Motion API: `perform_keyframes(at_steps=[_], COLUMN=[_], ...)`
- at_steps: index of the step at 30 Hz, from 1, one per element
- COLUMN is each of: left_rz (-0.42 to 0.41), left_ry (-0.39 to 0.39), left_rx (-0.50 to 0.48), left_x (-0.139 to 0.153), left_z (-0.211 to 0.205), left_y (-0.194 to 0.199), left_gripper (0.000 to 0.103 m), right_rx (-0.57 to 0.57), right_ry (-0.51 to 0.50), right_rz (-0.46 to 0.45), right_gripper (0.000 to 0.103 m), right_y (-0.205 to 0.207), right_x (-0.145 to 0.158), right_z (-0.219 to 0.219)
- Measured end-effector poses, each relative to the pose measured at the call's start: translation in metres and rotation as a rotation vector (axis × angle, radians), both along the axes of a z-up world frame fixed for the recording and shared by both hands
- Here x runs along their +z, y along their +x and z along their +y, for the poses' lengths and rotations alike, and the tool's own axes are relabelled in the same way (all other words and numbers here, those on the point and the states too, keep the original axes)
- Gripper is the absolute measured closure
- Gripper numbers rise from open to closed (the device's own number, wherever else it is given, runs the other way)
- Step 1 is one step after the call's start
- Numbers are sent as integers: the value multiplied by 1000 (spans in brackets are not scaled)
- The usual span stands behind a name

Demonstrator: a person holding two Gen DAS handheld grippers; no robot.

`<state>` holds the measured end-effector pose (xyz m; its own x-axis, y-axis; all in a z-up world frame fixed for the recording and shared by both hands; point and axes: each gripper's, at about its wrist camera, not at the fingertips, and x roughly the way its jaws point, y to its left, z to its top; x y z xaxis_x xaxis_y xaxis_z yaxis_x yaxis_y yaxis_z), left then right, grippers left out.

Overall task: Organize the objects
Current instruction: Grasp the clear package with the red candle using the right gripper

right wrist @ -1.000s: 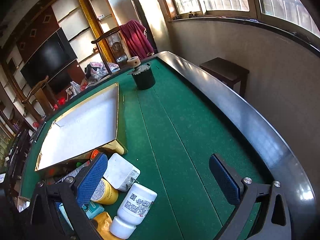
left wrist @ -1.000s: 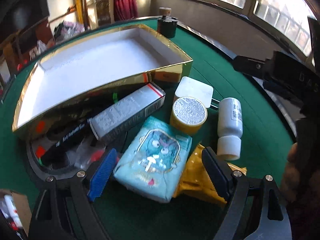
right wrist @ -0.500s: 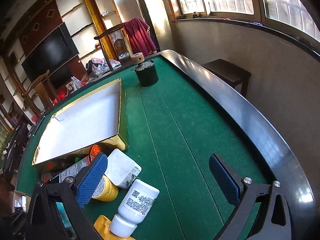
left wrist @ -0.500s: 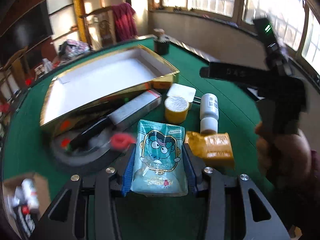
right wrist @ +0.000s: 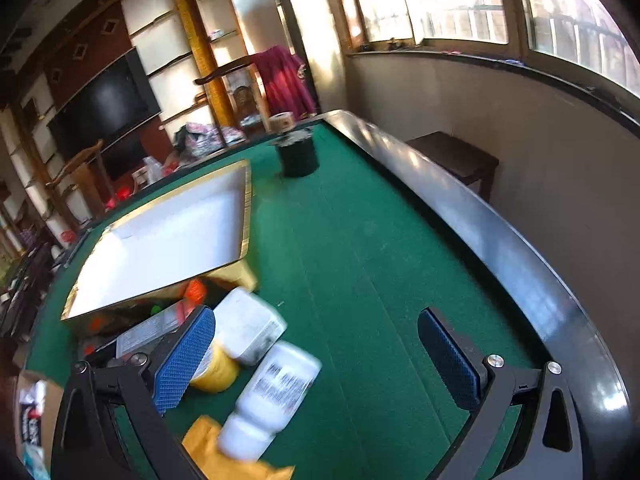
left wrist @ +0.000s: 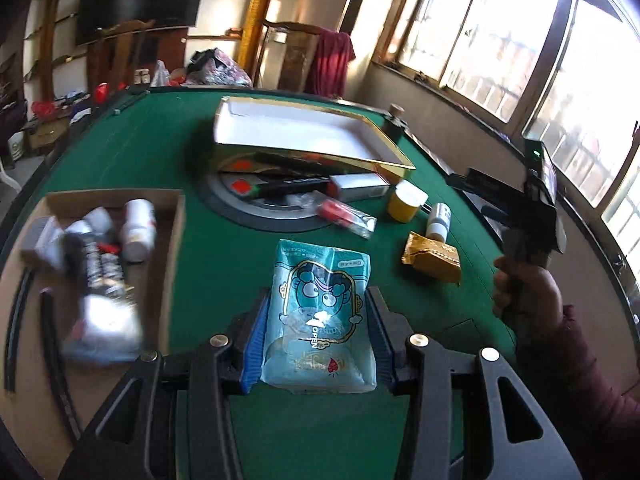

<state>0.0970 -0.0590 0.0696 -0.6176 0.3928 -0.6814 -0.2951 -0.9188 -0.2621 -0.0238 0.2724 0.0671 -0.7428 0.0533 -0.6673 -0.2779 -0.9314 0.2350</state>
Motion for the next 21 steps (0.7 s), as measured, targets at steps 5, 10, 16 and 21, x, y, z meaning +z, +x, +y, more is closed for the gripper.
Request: perform_keyframes(at_steps=[5, 10, 16, 21], left_rz=[49, 65, 72, 43], left_ry=[-10, 11, 22, 59], left_rx=[17, 20, 21, 43], left_x=[6, 6, 4, -7], left_z=[-19, -23, -34, -51], left_y=[19, 29, 44, 39], left_gripper=[58, 57, 56, 56], right_rx=[189, 420, 613, 629], right_ry=[-93, 74, 317, 372], right_rz=[0, -75, -199, -258], right_gripper=[0, 0, 2, 5], right_y=[27, 18, -6, -27], right_x=[13, 26, 0, -18], right_z=[-27, -96, -174, -191])
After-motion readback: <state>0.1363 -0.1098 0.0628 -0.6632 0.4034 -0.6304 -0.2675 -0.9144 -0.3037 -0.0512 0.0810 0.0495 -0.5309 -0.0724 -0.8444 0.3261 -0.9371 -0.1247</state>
